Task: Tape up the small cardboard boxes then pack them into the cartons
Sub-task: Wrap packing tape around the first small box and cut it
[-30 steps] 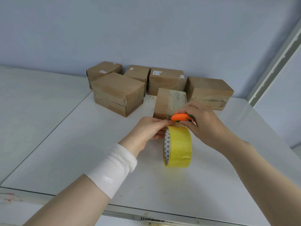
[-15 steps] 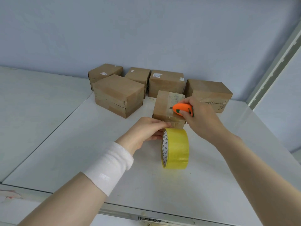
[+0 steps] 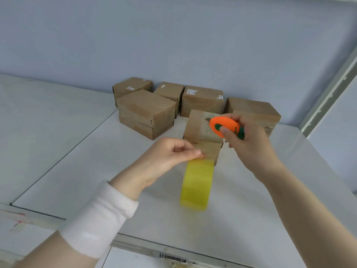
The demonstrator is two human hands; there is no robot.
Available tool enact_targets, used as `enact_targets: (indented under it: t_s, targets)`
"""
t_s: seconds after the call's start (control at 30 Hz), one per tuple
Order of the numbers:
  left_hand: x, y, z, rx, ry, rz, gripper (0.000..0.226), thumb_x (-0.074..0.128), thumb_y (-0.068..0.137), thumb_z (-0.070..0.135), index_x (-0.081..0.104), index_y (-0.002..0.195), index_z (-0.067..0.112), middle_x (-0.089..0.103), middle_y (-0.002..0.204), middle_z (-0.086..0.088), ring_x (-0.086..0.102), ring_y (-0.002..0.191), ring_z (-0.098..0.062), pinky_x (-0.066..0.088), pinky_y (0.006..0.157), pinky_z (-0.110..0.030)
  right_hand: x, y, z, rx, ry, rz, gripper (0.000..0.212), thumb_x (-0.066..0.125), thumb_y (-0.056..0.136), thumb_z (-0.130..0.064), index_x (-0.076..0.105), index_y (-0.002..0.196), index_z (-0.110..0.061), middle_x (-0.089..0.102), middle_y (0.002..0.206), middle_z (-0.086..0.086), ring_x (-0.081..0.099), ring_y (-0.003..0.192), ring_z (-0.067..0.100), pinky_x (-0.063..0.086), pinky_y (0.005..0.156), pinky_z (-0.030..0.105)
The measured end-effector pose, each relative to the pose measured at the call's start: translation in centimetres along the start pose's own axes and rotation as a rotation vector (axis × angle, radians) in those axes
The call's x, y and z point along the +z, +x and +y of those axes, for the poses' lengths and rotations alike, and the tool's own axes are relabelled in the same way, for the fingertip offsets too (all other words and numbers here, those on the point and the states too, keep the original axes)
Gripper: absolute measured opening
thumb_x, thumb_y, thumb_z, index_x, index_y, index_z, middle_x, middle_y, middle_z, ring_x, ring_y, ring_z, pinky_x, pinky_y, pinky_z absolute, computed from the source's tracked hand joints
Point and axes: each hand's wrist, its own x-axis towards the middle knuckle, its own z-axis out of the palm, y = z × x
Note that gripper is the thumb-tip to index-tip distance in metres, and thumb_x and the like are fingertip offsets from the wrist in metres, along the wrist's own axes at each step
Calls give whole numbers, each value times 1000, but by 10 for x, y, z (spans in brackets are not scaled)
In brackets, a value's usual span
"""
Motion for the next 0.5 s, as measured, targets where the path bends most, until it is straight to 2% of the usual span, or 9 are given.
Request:
enact_targets:
  t_s: [0.1,0.23,0.33,0.43,0.5]
  targets:
    - [-6,-11,5,146,7,68,14,64,74,37,72,78,26,74,91,5,67,90,-4,47,76,-10,12,-8,-8,35,142,-45,17,58,91,-19,56,107,-21,54,85,-14,50,71,0,39,60,4]
    - [-20,-16,4,205,106,80,10,63,78,34,70,76,28,73,92,5,67,93,-8,50,86,-19,38,-3,-25,66,260,-114,15,57,92,-18,57,107,-15,63,91,-8,54,71,-2,39,63,10]
    - [-41,-18,-1,213,124,120,8,63,86,21,70,80,23,73,90,8,66,92,-4,48,85,-14,58,3,-32,85,243,-168,20,57,91,-20,57,111,-14,63,100,0,51,74,4,39,65,15]
    - [-67,-20,-4,218,101,178,12,63,87,18,70,81,25,73,88,10,66,89,-2,47,79,-10,81,6,-42,126,375,-226,27,56,87,-39,58,107,-20,63,101,1,52,74,5,40,61,15]
    - [-85,-21,-6,197,95,201,9,64,86,18,72,83,21,73,88,6,67,88,-5,49,80,-14,97,9,-52,98,400,-229,33,58,77,-48,57,102,-26,62,94,-7,54,73,-3,43,61,12]
